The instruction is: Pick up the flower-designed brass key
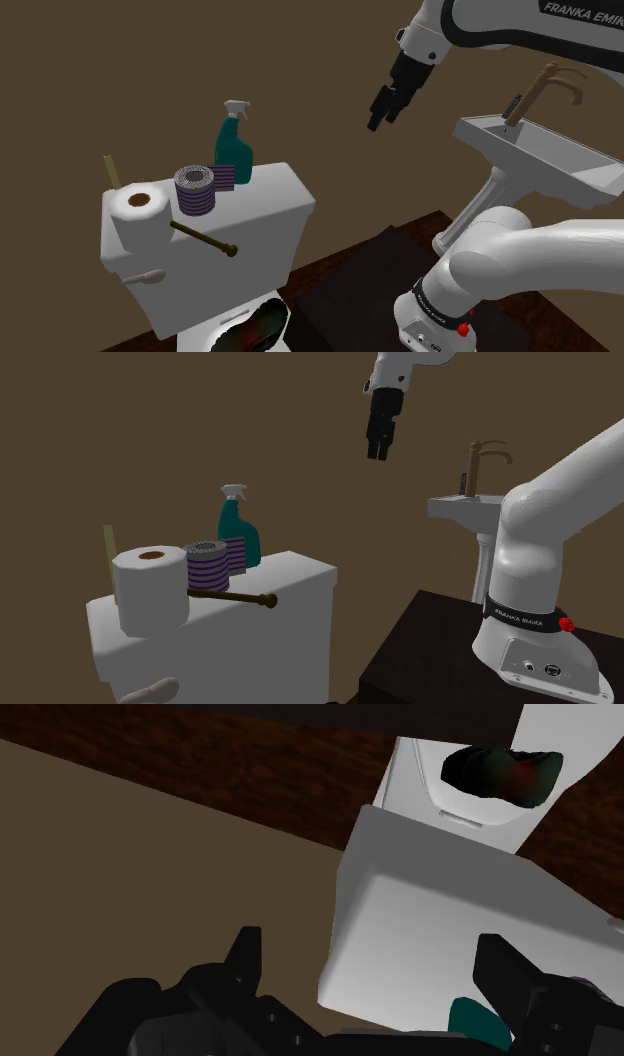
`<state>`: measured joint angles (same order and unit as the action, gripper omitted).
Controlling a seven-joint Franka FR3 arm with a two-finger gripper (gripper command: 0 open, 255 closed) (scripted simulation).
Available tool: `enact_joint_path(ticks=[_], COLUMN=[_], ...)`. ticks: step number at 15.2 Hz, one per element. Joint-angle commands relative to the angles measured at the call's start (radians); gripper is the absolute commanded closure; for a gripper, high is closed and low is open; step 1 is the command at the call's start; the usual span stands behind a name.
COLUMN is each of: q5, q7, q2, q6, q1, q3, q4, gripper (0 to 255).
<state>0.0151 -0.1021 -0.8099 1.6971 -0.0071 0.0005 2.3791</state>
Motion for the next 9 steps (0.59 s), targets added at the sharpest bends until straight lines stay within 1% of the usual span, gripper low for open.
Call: enact_joint_path(ticks=[1,9], q5=[0.0,0.065], q7=[0.0,0.068], q2=[0.0,0.163], q6=[0.0,0.164], q1=[0.0,0.073], q3=[0.0,0.121], q4=[0.0,0.001], gripper=[0,0])
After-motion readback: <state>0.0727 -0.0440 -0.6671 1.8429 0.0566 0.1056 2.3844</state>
